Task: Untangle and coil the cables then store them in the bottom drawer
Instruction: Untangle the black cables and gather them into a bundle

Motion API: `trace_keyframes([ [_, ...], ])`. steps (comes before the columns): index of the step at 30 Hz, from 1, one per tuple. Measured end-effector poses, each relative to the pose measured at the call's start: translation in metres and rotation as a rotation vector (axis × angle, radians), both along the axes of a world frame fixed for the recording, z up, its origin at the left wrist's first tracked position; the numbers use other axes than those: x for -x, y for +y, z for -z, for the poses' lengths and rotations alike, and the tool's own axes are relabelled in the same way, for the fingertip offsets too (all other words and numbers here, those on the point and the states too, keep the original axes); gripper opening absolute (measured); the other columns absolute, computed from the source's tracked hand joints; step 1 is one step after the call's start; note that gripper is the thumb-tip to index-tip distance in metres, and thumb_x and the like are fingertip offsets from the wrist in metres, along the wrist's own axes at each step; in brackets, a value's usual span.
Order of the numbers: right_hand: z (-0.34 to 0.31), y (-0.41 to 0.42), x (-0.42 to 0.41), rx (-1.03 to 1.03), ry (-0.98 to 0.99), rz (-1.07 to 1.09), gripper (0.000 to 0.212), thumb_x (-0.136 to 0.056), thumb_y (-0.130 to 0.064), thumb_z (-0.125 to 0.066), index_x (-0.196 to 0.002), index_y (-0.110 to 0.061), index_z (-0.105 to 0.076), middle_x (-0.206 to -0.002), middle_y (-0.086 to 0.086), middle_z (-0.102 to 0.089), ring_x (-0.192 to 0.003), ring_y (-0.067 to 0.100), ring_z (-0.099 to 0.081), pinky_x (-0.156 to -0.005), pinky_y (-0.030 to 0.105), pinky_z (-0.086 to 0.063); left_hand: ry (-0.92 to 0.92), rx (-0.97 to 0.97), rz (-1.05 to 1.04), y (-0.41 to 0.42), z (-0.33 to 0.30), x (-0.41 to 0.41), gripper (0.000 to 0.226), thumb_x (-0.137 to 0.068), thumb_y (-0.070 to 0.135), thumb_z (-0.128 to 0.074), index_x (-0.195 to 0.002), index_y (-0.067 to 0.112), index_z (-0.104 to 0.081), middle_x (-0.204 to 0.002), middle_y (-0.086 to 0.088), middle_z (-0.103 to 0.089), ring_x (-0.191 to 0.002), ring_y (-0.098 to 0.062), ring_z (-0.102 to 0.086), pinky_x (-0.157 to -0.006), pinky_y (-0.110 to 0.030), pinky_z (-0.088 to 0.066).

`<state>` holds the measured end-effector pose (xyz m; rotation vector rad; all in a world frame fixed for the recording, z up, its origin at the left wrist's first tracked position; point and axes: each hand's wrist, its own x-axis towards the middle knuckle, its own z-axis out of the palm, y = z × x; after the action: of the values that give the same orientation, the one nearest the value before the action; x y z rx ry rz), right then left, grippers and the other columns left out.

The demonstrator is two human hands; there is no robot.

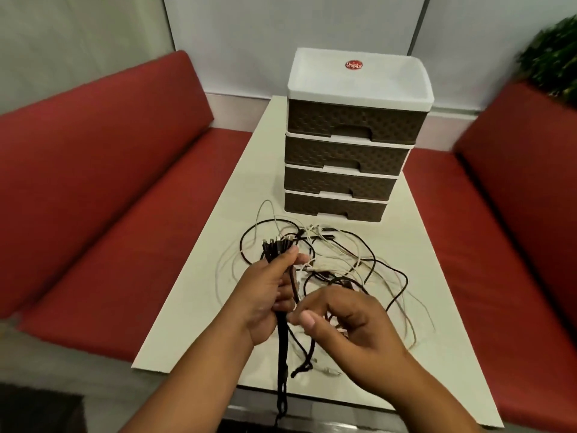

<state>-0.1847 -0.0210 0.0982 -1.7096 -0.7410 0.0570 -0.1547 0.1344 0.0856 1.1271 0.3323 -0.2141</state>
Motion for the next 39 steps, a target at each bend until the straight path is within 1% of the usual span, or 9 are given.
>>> trace_keyframes([
  [2, 0.002, -0.007, 0.0, -0.11, 0.185, -0.034, 0.024, -0.09, -0.031, -0.061, -0.078, -0.012, -0.068, -0.087, 0.004, -0.073, -0.077, 0.025, -0.071, -0.067, 0.036, -0.055, -0.014, 0.018, -0.024, -0.005, 0.0, 0.003, 0.023, -0.089, 0.034, -0.063, -0.086, 0.012, -0.068, -0.056, 0.005, -0.023, -0.041, -0.003, -0.02, -0.039, -0.017, -0.013],
  [5, 0.005, -0.018, -0.014, -0.26, 0.509, 0.145, 0.027, -0.09, -0.036, -0.059, -0.081, -0.013, -0.069, -0.098, 0.009, -0.072, -0.065, 0.025, -0.066, -0.052, 0.027, -0.048, -0.045, -0.047, 0.019, -0.012, -0.003, 0.012, 0.02, -0.091, 0.031, -0.061, -0.081, 0.014, -0.065, -0.054, 0.006, -0.026, -0.04, -0.003, -0.02, -0.039, -0.017, -0.013],
  [9, 0.009, -0.025, -0.048, -0.171, 0.916, 0.164, 0.038, -0.098, -0.041, -0.046, -0.093, -0.01, -0.067, -0.083, 0.003, -0.071, -0.068, 0.02, -0.06, -0.063, 0.03, -0.046, -0.103, -0.101, 0.178, -0.027, -0.01, 0.027, 0.02, -0.091, 0.031, -0.059, -0.08, 0.015, -0.062, -0.053, 0.008, -0.024, -0.042, -0.005, -0.018, -0.041, -0.017, -0.015],
  [13, 0.0, -0.019, -0.068, -0.45, 1.266, 0.011, 0.035, -0.09, -0.039, -0.057, -0.095, -0.006, -0.068, -0.088, 0.009, -0.068, -0.063, 0.016, -0.065, -0.06, 0.028, -0.049, -0.119, -0.144, 0.259, -0.039, -0.009, 0.035, 0.02, -0.094, 0.027, -0.057, -0.081, 0.012, -0.061, -0.053, 0.007, -0.024, -0.043, -0.006, -0.018, -0.042, -0.018, -0.017],
  [21, -0.023, -0.031, -0.084, -0.67, 1.09, 0.099, 0.012, -0.096, -0.019, -0.052, -0.094, -0.014, -0.062, -0.062, -0.003, -0.05, -0.052, 0.01, -0.056, -0.05, 0.021, -0.05, -0.112, -0.152, 0.172, -0.038, -0.002, 0.032, 0.029, -0.096, 0.034, -0.054, -0.099, 0.008, -0.067, -0.056, 0.006, -0.024, -0.046, -0.006, -0.019, -0.043, -0.019, -0.016],
  [29, -0.019, -0.023, -0.035, -0.382, 0.879, -0.034, 0.015, -0.087, -0.017, -0.057, -0.096, -0.006, -0.059, -0.061, 0.003, -0.041, -0.041, 0.011, -0.032, -0.045, 0.022, -0.027, -0.176, 0.119, -0.086, -0.023, -0.013, 0.007, 0.03, -0.088, 0.028, -0.062, -0.103, 0.001, -0.059, -0.06, 0.003, -0.026, -0.044, -0.005, -0.023, -0.042, -0.018, -0.019],
  [32, -0.013, -0.01, -0.025, -0.314, 0.859, -0.005, 0.011, -0.091, -0.015, -0.055, -0.093, -0.004, -0.059, -0.062, 0.006, -0.043, -0.041, 0.013, -0.032, -0.044, 0.023, -0.027, -0.233, 0.074, -0.12, -0.028, -0.015, 0.003, 0.047, -0.075, 0.029, -0.074, -0.11, 0.006, -0.054, -0.057, 0.006, -0.03, -0.045, -0.005, -0.027, -0.042, -0.018, -0.026],
  [36, -0.006, 0.001, -0.018, -0.277, 0.857, 0.027, 0.015, -0.097, -0.012, -0.051, -0.088, -0.006, -0.061, -0.057, 0.004, -0.044, -0.041, 0.014, -0.032, -0.045, 0.024, -0.029, -0.22, -0.068, -0.243, -0.031, -0.017, -0.002, 0.024, -0.095, 0.031, -0.06, -0.099, 0.008, -0.057, -0.048, 0.009, -0.033, -0.041, -0.006, -0.029, -0.04, -0.019, -0.028],
  [39, -0.003, 0.007, -0.015, -0.282, 0.871, 0.024, 0.014, -0.097, -0.012, -0.05, -0.088, -0.006, -0.058, -0.056, 0.004, -0.043, -0.041, 0.015, -0.032, -0.044, 0.023, -0.03, -0.194, -0.108, -0.327, -0.027, -0.015, -0.008, 0.029, -0.099, 0.036, -0.051, -0.085, 0.011, -0.056, -0.051, 0.004, -0.03, -0.041, -0.007, -0.025, -0.038, -0.02, -0.023],
])
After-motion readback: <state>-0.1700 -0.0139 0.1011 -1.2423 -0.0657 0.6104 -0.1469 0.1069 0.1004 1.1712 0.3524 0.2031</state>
